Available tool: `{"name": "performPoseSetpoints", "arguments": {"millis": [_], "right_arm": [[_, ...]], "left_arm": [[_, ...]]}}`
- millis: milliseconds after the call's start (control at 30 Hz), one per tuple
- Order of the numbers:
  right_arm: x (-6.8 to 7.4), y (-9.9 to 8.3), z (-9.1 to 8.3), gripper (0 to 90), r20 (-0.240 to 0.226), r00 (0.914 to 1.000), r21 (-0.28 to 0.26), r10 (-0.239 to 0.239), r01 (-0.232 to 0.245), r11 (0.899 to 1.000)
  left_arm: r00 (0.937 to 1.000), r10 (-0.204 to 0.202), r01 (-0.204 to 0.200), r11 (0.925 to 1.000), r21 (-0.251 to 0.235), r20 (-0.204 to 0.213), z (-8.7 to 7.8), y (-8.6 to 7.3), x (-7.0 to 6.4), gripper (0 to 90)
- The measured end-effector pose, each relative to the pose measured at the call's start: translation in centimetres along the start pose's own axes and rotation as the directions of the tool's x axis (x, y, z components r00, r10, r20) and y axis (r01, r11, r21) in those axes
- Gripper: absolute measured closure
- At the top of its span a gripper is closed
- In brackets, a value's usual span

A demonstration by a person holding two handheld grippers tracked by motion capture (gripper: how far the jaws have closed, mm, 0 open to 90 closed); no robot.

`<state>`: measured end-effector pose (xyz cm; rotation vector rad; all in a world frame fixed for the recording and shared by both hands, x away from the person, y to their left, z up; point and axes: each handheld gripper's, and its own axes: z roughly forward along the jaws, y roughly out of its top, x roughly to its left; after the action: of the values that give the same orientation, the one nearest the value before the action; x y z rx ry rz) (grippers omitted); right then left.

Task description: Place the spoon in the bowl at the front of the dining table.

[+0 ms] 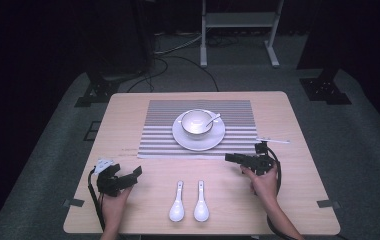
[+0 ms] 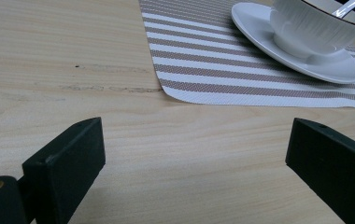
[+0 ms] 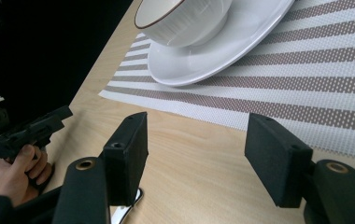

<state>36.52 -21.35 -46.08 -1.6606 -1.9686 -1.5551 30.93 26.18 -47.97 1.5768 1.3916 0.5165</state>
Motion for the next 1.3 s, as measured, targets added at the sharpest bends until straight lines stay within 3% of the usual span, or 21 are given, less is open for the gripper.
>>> {"name": "performPoseSetpoints", "arguments": {"millis": [467, 867, 1300], "right_arm": [[-0.2, -1.7, -0.7, 38.2, -0.002, 1.0, 0.012, 0.003, -0.003, 1.0], [0.4, -2.9, -1.5, 37.7, 0.001, 0.9991, 0.004, -0.043, 0.043, 0.999], [0.7, -4.1, -2.7, 36.9, 0.002, 0.9984, -0.016, -0.057, 0.057, 0.998]], "left_arm": [[1.0, 0.003, -0.003, 1.0, 0.0, -0.001, 0.0, 0.0, 0.0, 3.4], [1.0, 0.004, -0.004, 1.0, -0.001, -0.002, 0.0, 0.0, -0.1, 3.4], [1.0, 0.004, -0.004, 1.0, -0.001, -0.002, 0.0, 0.0, -0.1, 3.5]]}}
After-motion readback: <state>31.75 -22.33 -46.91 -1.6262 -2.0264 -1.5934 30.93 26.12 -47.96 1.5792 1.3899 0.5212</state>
